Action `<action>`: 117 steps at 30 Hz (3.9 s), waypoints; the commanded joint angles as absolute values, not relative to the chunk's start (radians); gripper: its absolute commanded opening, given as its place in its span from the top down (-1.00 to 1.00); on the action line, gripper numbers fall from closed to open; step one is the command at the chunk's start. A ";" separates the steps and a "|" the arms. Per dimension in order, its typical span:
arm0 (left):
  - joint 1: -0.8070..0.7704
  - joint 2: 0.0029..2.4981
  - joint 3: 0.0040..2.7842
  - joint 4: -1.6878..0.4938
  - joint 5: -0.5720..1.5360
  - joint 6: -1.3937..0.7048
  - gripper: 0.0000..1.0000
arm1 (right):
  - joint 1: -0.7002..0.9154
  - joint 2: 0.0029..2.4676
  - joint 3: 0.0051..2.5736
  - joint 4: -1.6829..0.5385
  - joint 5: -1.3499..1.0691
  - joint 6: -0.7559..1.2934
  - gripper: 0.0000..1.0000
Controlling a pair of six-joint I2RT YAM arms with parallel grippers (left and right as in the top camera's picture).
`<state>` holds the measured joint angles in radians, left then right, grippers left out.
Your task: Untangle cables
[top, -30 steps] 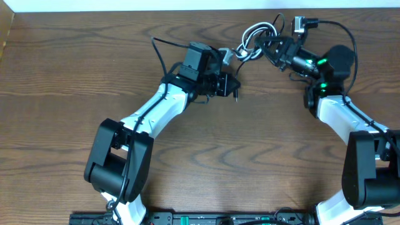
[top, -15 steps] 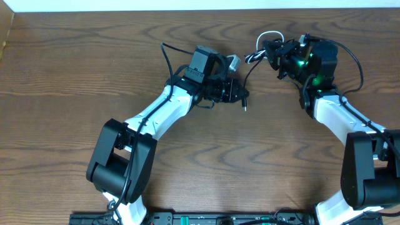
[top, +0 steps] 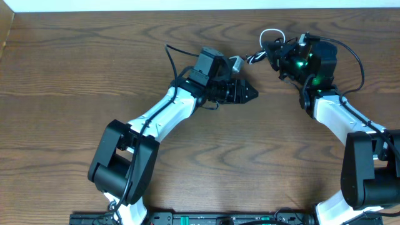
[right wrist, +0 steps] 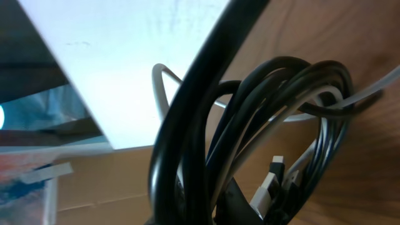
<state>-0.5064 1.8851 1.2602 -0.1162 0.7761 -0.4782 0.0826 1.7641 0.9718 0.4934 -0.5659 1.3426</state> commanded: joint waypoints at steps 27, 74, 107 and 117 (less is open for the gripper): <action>-0.499 1.795 1.262 -0.280 0.395 -0.438 -0.76 | 0.163 1.747 0.981 -0.045 -0.332 0.982 -0.68; -0.687 2.017 1.440 -0.224 0.376 -0.404 -0.96 | -0.125 1.412 1.185 -0.685 -0.190 0.358 -0.93; -0.760 2.174 1.426 -0.064 -0.027 -0.845 0.03 | -0.125 1.412 1.184 -0.689 -0.190 0.358 -0.95; -0.799 2.206 1.426 -0.017 -0.046 -0.712 0.03 | -0.125 1.412 1.184 -0.689 -0.190 0.358 -0.96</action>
<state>-0.7780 2.1715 1.4349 -0.0174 -0.0181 -0.7544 -0.1234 1.4277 1.1675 -0.6876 -0.1867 0.3737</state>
